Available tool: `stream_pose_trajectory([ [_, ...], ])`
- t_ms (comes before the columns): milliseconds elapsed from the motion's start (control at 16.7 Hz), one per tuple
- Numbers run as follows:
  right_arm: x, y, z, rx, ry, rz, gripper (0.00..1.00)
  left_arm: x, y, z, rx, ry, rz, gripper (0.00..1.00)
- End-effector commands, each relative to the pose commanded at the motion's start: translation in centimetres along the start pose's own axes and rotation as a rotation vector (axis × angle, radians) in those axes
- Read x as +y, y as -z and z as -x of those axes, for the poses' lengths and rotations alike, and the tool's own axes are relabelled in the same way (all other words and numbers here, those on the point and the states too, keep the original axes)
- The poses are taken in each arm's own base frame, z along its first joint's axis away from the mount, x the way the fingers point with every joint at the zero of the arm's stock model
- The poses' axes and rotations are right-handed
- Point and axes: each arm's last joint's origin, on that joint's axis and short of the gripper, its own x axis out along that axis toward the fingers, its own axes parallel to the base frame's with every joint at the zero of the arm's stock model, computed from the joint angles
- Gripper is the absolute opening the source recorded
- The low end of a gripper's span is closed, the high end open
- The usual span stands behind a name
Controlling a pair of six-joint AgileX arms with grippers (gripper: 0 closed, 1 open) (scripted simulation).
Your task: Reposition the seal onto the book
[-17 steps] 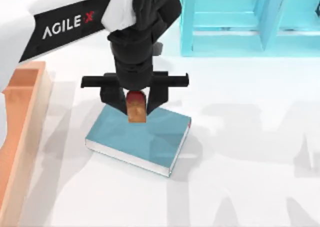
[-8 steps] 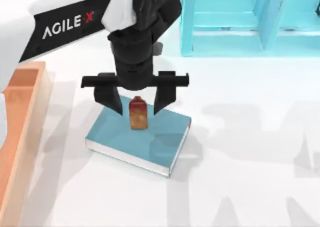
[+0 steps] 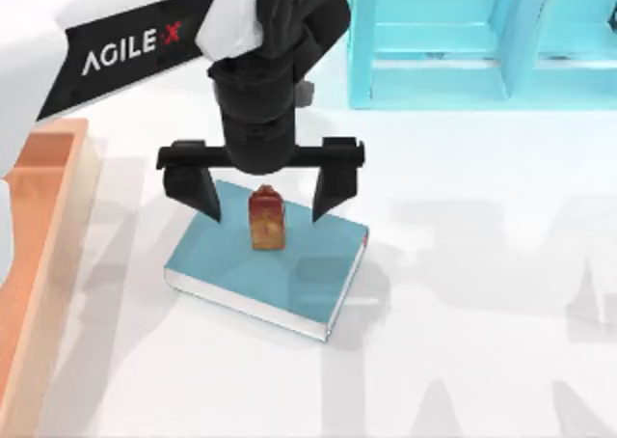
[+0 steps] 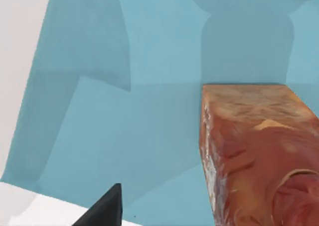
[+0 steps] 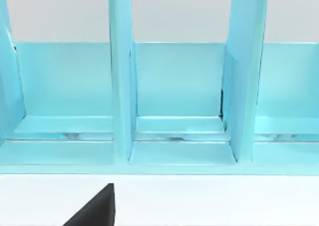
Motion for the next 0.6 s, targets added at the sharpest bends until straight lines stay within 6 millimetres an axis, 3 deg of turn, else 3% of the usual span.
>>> stream_pose_trajectory([
  [240, 0.0, 0.0, 0.0, 0.0, 0.0, 0.0, 1.0, 0.0, -0.1, 0.4, 0.0, 0.0, 0.002, 1.0],
  [600, 0.0, 0.0, 0.0, 0.0, 0.0, 0.0, 1.0, 0.0, 0.0, 3.0, 0.0, 0.0, 0.002, 1.0],
])
